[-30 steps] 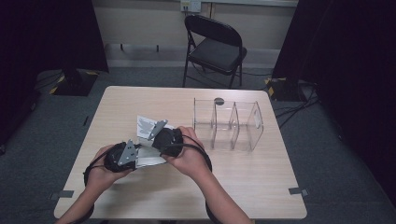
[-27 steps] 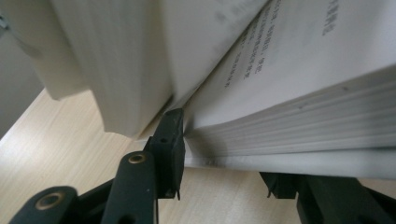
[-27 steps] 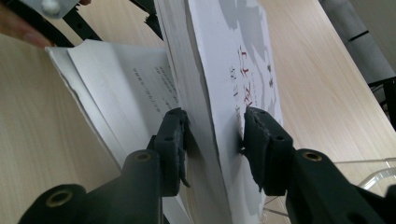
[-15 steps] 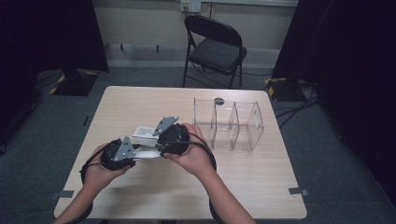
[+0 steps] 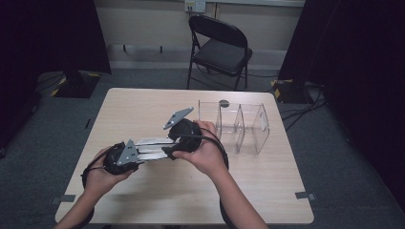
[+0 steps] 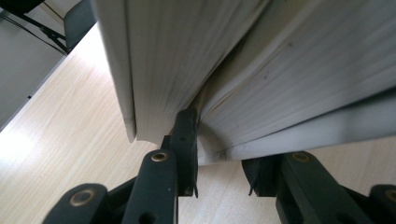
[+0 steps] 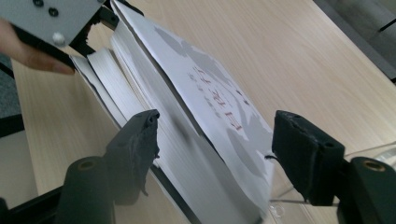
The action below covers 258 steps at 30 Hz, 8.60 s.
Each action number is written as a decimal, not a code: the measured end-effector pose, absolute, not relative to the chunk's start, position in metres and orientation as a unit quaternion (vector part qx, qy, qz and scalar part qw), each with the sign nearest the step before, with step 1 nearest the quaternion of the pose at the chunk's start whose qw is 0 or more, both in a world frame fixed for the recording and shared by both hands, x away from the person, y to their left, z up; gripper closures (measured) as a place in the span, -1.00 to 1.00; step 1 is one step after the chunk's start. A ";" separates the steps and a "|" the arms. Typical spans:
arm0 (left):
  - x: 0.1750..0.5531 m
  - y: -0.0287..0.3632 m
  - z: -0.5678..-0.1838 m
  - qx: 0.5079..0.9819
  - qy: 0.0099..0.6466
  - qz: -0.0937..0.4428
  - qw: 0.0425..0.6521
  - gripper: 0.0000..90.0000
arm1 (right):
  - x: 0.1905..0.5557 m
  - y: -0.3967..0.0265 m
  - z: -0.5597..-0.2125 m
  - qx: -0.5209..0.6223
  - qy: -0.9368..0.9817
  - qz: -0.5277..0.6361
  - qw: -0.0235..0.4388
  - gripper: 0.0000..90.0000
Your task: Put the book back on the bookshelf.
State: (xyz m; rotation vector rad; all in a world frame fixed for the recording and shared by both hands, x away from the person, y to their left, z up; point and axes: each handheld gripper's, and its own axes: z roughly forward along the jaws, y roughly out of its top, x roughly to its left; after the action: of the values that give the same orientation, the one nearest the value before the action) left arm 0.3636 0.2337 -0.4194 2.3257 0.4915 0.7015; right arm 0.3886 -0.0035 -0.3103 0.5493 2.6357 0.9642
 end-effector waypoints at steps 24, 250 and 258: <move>0.370 0.242 -0.395 0.909 0.200 0.200 0.305 0.57 | 0.378 -0.084 -0.393 0.275 0.881 0.365 0.125 -0.63; 0.366 0.274 -0.416 0.879 0.302 0.126 0.347 -0.50 | 0.423 -0.016 -0.351 0.105 0.936 0.334 0.030 0.16; 0.364 0.271 -0.428 0.878 0.297 0.121 0.355 -0.56 | 0.423 -0.017 -0.349 0.122 0.937 0.325 0.030 0.11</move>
State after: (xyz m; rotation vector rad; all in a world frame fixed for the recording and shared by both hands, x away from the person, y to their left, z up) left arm 0.3645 0.2708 -0.4278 2.2684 0.7680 0.3138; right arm 0.4226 -0.0171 -0.3490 0.3748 2.8907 1.0027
